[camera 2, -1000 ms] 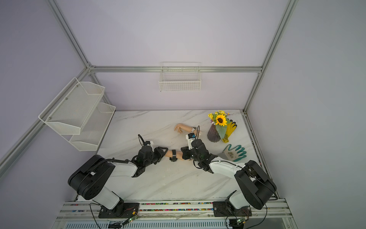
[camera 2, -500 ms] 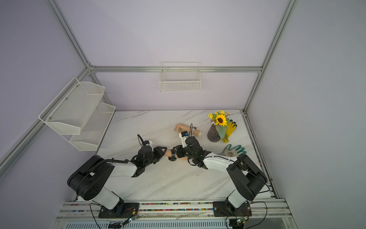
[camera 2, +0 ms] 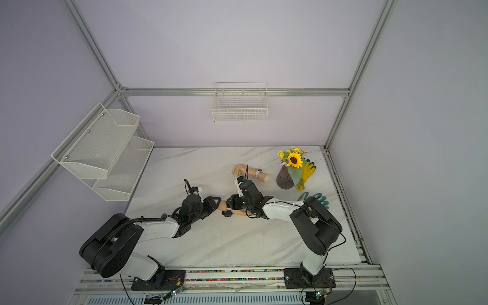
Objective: Take off the watch
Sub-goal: Untie the watch from the hand.
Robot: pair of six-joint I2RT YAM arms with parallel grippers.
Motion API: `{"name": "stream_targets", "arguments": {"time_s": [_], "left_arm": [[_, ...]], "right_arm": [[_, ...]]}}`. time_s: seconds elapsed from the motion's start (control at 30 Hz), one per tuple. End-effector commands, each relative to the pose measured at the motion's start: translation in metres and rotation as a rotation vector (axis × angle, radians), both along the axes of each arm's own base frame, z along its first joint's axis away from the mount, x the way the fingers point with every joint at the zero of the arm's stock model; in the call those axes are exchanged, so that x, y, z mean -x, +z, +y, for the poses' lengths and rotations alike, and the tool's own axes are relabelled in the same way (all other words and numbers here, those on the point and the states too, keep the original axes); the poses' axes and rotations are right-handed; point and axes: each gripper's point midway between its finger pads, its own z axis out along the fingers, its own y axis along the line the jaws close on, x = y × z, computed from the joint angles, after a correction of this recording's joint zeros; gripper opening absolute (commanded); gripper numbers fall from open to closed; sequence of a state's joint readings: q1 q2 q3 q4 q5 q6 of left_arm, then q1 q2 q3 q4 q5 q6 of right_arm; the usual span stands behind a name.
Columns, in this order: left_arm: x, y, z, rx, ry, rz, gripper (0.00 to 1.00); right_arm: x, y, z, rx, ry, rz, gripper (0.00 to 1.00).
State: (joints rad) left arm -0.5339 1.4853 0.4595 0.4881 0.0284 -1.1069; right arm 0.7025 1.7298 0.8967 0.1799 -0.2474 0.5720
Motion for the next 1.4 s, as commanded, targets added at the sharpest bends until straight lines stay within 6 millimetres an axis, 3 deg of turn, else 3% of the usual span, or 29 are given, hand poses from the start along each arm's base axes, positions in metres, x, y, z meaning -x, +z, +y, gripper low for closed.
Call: {"name": "stream_targets", "arguments": {"time_s": [0.0, 0.3, 0.53, 1.07, 1.37], "left_arm": [[-0.003, 0.009, 0.004, -0.062, 0.0, -0.05, 0.05], [-0.003, 0.008, 0.008, -0.077, 0.013, -0.047, 0.06], [-0.003, 0.006, 0.009, -0.091, 0.018, -0.046, 0.06], [0.001, 0.001, 0.009, -0.104, 0.011, -0.05, 0.05], [0.001, 0.005, 0.006, -0.094, -0.001, -0.067, 0.05]], "right_arm": [[0.013, 0.004, 0.014, -0.076, 0.064, 0.024, 0.32], [0.05, 0.011, 0.025, -0.255, 0.183, 0.13, 0.33], [0.065, 0.034, 0.03, -0.414, 0.228, 0.146, 0.33], [0.054, 0.072, 0.027, -0.607, 0.18, -0.01, 0.35], [0.033, 0.044, 0.022, -0.595, 0.065, -0.053, 0.37]]}}
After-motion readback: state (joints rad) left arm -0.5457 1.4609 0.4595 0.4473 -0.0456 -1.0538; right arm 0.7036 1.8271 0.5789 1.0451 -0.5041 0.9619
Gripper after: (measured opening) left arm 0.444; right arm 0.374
